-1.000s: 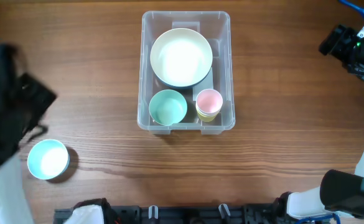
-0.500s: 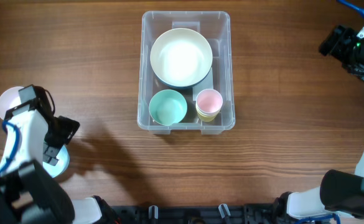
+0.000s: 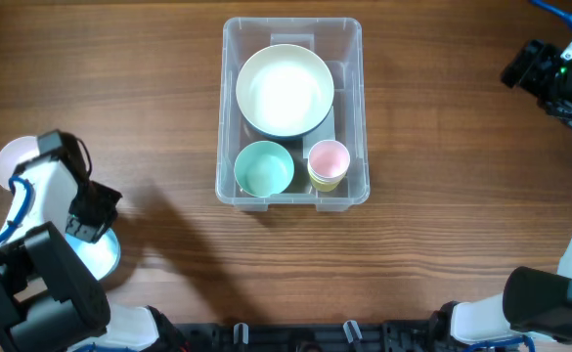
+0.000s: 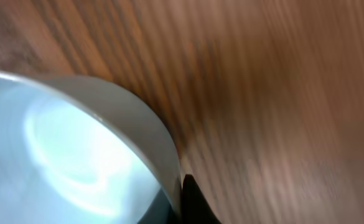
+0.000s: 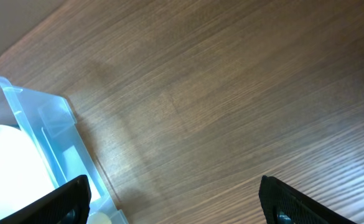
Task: Pack container
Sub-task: 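Move the left gripper to the light blue bowl and grasp it, then lower the light blue bowl into the mint bowl and release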
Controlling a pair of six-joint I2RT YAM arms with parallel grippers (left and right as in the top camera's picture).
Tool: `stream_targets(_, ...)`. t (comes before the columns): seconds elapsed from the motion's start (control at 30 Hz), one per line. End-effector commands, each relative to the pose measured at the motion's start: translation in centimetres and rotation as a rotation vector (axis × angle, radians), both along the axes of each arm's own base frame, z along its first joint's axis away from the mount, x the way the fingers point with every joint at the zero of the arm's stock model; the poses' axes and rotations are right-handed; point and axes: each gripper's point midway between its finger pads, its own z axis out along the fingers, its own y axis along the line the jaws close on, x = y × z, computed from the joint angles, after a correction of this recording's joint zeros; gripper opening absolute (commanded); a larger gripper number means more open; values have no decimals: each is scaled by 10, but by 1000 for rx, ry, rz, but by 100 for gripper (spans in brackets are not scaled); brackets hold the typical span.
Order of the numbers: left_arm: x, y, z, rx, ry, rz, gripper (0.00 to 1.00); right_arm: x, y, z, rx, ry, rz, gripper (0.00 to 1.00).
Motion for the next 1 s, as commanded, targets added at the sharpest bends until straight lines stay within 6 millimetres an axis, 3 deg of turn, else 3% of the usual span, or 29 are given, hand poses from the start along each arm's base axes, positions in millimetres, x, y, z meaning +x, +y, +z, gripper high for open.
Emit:
stream_targets(0.0, 60, -19, 81, 53, -194, -157, 4, 2, 4, -3, 21, 5, 1, 87)
stream_targets(0.03, 79, -37, 110, 49, -257, -260, 4, 2, 4, -3, 21, 5, 1, 88)
stream_targets(0.07, 98, -68, 150, 47, -326, -382, 4, 2, 4, -3, 21, 5, 1, 88)
stream_targets(0.13, 115, -130, 207, 39, -431, -600, 4, 2, 4, -3, 21, 5, 1, 88)
stream_targets(0.23, 122, -214, 255, 12, -581, -857, 4, 2, 4, -3, 21, 5, 1, 88)
stream_targets(0.27, 116, -251, 260, -10, -613, -971, 4, 2, 4, -3, 21, 5, 1, 88)
stream_targets(0.3, 110, -272, 256, -29, -605, -1032, 4, 2, 4, -3, 21, 5, 1, 88)
stream_targets(0.37, 102, -303, 238, -58, -550, -1119, 4, 2, 4, -3, 21, 5, 1, 88)
stream_targets(0.47, 98, -340, 194, -83, -420, -1212, 4, 1, 4, -3, 22, 8, 1, 88)
stream_targets(0.6, 98, -348, 151, -83, -276, -1232, 4, 1, 4, -3, 22, 8, 1, 88)
stream_targets(0.63, 97, -348, 145, -83, -255, -1233, 10, 1, 4, -3, 22, 8, 1, 88)
stream_targets(0.67, 98, -348, 143, -81, -247, -1233, 23, 1, 4, -3, 22, 8, 1, 88)
stream_targets(0.73, 101, -344, 143, -58, -249, -1229, 57, 1, 4, -3, 22, 8, 1, 88)
stream_targets(0.87, 106, -329, 147, -24, -246, -1199, 56, 1, 4, -4, 21, 10, 3, 88)
stream_targets(0.97, 117, -280, 169, 73, -261, -1101, 57, 1, 4, -4, 20, 10, 4, 88)
